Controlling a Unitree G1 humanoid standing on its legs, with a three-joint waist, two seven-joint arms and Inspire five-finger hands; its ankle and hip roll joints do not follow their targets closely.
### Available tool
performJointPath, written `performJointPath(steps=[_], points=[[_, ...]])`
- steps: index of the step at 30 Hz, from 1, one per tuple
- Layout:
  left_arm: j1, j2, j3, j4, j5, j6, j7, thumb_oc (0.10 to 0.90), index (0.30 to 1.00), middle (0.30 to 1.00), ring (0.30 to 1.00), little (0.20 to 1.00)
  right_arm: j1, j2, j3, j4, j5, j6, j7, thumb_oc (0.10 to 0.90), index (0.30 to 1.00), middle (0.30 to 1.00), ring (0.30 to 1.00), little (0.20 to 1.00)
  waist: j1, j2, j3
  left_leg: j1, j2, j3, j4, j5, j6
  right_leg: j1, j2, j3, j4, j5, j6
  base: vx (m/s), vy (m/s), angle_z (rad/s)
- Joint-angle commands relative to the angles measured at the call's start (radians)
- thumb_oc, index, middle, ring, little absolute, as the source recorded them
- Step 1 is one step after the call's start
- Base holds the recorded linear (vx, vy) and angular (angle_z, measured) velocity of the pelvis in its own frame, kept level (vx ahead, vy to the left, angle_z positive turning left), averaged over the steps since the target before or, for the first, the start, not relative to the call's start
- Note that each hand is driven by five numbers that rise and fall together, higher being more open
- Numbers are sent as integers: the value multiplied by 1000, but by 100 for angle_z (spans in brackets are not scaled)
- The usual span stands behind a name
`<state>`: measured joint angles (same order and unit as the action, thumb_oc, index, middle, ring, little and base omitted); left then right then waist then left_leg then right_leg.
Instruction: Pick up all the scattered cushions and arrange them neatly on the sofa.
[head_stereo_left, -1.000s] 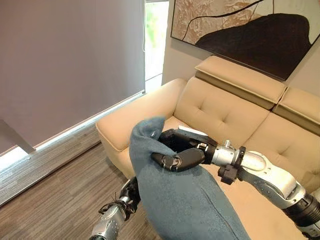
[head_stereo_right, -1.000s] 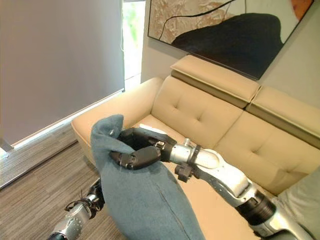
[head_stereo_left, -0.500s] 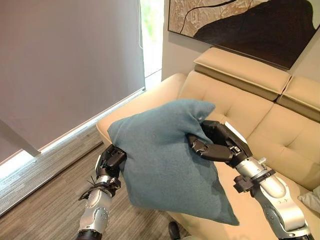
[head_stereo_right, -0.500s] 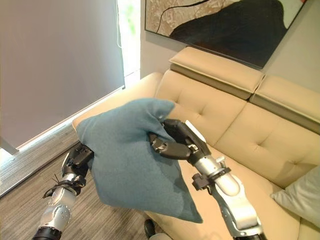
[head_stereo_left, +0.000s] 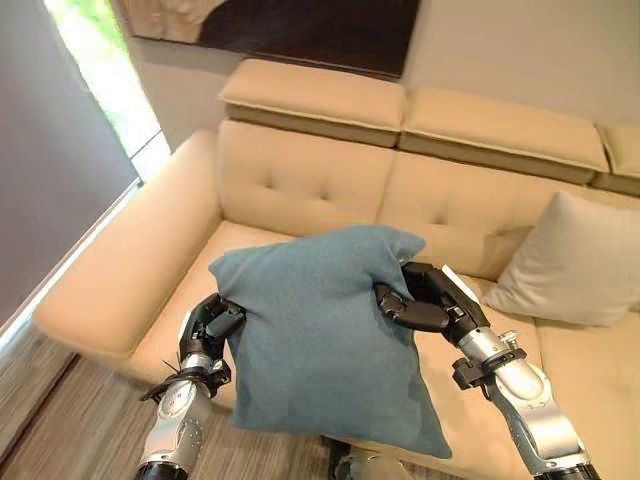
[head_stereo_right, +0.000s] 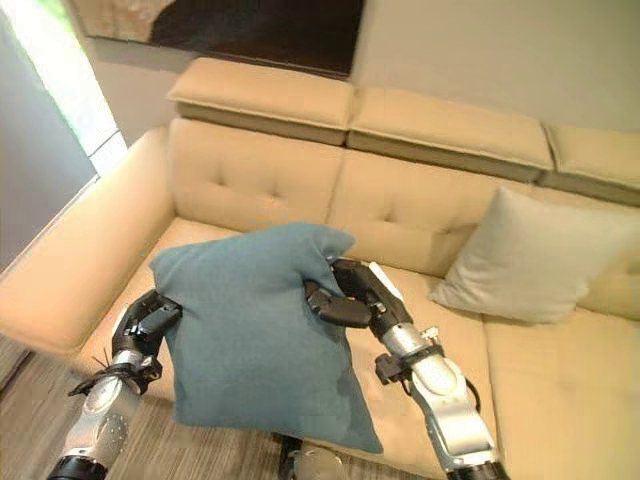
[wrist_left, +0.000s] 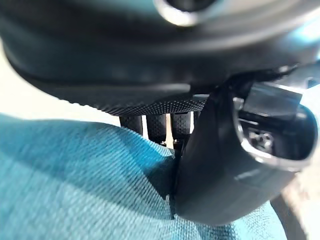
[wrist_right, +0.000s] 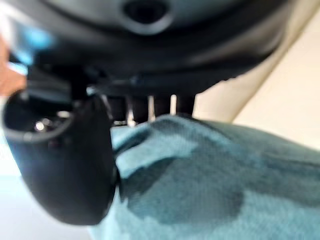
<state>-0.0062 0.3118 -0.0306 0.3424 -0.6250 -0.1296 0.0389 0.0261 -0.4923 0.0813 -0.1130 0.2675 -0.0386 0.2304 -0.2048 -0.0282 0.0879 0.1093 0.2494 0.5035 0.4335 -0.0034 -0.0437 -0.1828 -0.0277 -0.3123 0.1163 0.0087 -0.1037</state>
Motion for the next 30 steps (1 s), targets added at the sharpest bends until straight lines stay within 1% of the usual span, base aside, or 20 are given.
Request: performJointPath(steps=[1,2,3,4,5,6,8,10,11,12,13,14,15,16,17,21,24,26,28,30], points=[[-120,24,65,-199,-17,-178,-57,400,300,300,300,300,-101,-18,2,-77,50,-116,-28,400,300,300,300,300,19,-14,-62,-166,2,-162,190,-55,-19,143,23,73,-34,-133,96,65,28,-118],[-119,15,64,-197,-26,-180,-49,400,300,300,300,300,-104,-13,15,-78,53,-109,-24,400,300,300,300,300,49,-10,-50,-243,-41,-254,228,-98,2,151,26,121,-16,-156,96,110,81,-80],[-117,8,66,-195,-28,-181,-45,400,300,300,300,300,-107,-13,19,-79,52,-110,-23,400,300,300,300,300,60,-8,-46,-274,-55,-286,223,-116,12,158,22,139,-12,-163,101,124,150,-93],[-113,2,68,-196,-31,-184,-43,400,300,300,300,300,-107,-14,25,-80,49,-113,-25,400,300,300,300,300,65,-13,-38,-289,-44,-303,170,-130,17,170,13,155,-13,-166,113,149,168,-101],[-108,-2,66,-194,-32,-182,-40,400,300,300,300,300,-110,-16,27,-80,47,-115,-25,400,300,300,300,300,64,-13,-35,-277,-26,-307,99,-135,18,173,4,162,-10,-165,123,68,199,-92],[-107,-1,67,-194,-31,-183,-33,400,300,300,300,300,-114,-21,33,-75,46,-116,-30,400,300,300,300,300,70,-22,-29,-285,-23,-312,8,-99,23,166,-13,164,-9,-149,128,59,240,-41],[-103,-4,64,-195,-35,-188,-25,400,300,300,300,300,-125,-30,50,-65,47,-117,-25,400,300,300,300,300,89,-14,-26,-253,-31,-384,-198,-50,-10,169,-16,194,-9,-156,144,86,256,-40],[-106,-13,69,-194,-40,-205,-10,400,300,300,300,300,-136,-38,64,-53,48,-120,-20,400,300,300,300,300,114,-4,-21,-238,-45,-501,-308,5,-53,174,-15,232,-4,-162,158,161,279,-81],[-111,-17,65,-190,-40,-207,-5,400,300,300,300,300,-142,-41,67,-55,37,-122,-19,400,300,300,300,300,126,-1,-23,-242,-52,-568,-354,24,-68,178,-14,259,1,-167,164,202,286,-72],[-118,-17,61,-185,-40,-210,-1,400,300,300,300,300,-151,-47,69,-55,25,-123,-17,400,300,300,300,300,133,2,-28,-259,-57,-619,-386,35,-81,184,-14,277,2,-172,170,149,180,-39],[-119,-17,61,-185,-40,-211,-1,400,300,300,300,300,-152,-47,69,-54,25,-123,-18,400,300,300,300,300,132,1,-27,-257,-58,-620,-388,35,-82,185,-15,276,3,-174,169,181,269,-28],[-142,1,41,-160,-10,-213,22,400,300,300,300,300,-175,-66,75,-35,10,-131,-35,400,300,300,300,300,138,1,-22,-312,-56,-646,-400,48,-96,205,-26,292,11,-200,179,170,278,-27],[-153,10,30,-143,3,-212,20,400,300,300,300,300,-182,-73,83,-32,17,-128,-30,400,300,300,300,300,139,10,-27,-294,-47,-645,-437,45,-94,210,-25,301,16,-209,185,238,390,-33],[-158,14,25,-137,7,-208,17,400,300,300,300,300,-188,-73,93,-28,13,-121,-28,400,300,300,300,300,142,19,-35,-262,-41,-644,-464,56,-105,214,-27,305,16,-210,188,189,329,-34],[-157,26,23,-139,22,-206,23,400,300,300,300,300,-192,-76,94,-20,11,-117,-29,400,300,300,300,300,145,19,-42,-250,-47,-646,-453,61,-106,219,-36,309,14,-202,196,196,319,-30],[-136,78,22,-137,62,-187,26,400,300,300,300,300,-211,-91,110,25,-31,-89,-34,400,300,300,300,300,168,-15,-67,-229,-88,-621,-421,28,-80,238,-84,337,-28,-170,230,186,245,-6],[-145,109,20,-132,79,-175,33,400,300,300,300,300,-232,-96,111,63,-57,-81,-58,400,300,300,300,300,180,-38,-72,-238,-113,-599,-391,0,-54,237,-109,353,-54,-151,242,97,157,0],[-167,131,10,-118,83,-169,35,400,300,300,300,300,-263,-109,120,105,-79,-76,-82,400,300,300,300,300,183,-48,-72,-254,-128,-590,-373,-16,-39,226,-120,365,-65,-137,251,43,114,-11],[-180,142,2,-110,86,-166,36,400,300,300,300,300,-283,-116,127,125,-90,-78,-95,400,300,300,300,300,184,-52,-69,-265,-133,-584,-365,-22,-34,214,-123,369,-66,-132,254,7,60,-1],[-217,166,-19,-94,101,-159,41,400,300,300,300,300,-337,-146,137,150,-132,-82,-127,400,300,300,300,300,182,-59,-63,-292,-140,-576,-352,-30,-28,192,-130,375,-78,-119,259,-19,44,-17]])
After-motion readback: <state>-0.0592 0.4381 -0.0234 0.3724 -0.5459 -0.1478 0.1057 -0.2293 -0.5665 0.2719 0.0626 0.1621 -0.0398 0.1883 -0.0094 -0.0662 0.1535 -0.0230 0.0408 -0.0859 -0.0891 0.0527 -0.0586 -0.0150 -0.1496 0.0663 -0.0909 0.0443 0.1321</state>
